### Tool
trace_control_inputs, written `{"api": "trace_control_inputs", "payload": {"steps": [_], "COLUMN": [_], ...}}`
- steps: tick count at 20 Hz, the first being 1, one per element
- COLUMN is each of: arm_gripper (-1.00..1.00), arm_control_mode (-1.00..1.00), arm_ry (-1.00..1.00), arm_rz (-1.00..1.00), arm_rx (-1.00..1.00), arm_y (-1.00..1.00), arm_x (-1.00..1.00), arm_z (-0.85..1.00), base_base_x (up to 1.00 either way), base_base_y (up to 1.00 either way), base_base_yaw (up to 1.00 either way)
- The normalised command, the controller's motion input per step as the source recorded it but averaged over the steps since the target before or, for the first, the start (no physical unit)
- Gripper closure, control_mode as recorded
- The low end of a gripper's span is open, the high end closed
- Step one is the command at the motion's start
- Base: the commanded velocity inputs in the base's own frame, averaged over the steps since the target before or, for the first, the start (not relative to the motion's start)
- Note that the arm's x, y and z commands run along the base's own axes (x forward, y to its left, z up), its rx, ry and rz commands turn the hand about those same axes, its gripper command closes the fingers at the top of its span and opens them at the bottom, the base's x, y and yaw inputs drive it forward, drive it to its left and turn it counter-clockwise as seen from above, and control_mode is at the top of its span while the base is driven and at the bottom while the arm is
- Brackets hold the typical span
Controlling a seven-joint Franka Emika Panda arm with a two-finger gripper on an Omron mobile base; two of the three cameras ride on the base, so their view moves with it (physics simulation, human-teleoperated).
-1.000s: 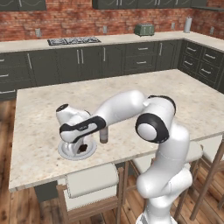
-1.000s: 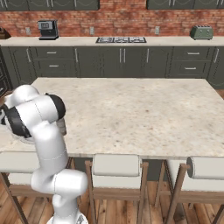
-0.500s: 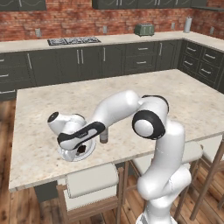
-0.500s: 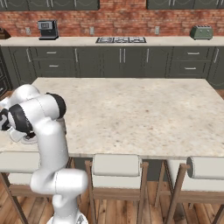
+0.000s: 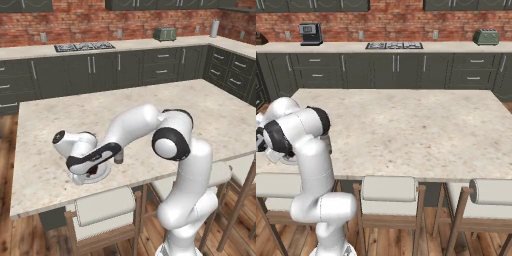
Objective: Take the cinnamon bottle from the cabinet and place it on the dining table, next to the plate with the cupcake. Then take the chocolate from the dining counter and place it on the cupcake plate.
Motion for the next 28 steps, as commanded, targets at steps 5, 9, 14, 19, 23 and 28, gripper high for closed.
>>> {"api": "trace_control_inputs", "payload": {"steps": [5, 9, 14, 19, 23, 28], "arm_gripper": [-1.0, -1.0, -1.0, -1.0, -1.0, -1.0], "arm_control_mode": [-1.0, -1.0, -1.0, -1.0, -1.0, -1.0], "arm_ry": [0.0, 0.0, 0.0, 0.0, 0.0, -0.1], "arm_rz": [0.0, 0.0, 0.0, 0.0, 0.02, 0.07], "arm_rx": [0.0, 0.02, 0.06, 0.09, 0.12, 0.18], "arm_y": [-0.11, -0.06, -0.11, -0.21, -0.37, -0.57], "arm_x": [0.0, -0.12, -0.31, -0.4, -0.54, -0.71], "arm_z": [0.32, 0.96, 1.0, 1.0, 1.0, 0.94], "base_base_x": [0.0, 0.0, 0.0, 0.0, 0.0, 0.0], "base_base_y": [0.0, 0.0, 0.0, 0.0, 0.0, 0.0], "base_base_yaw": [0.0, 0.0, 0.0, 0.0, 0.0, 0.0]}}
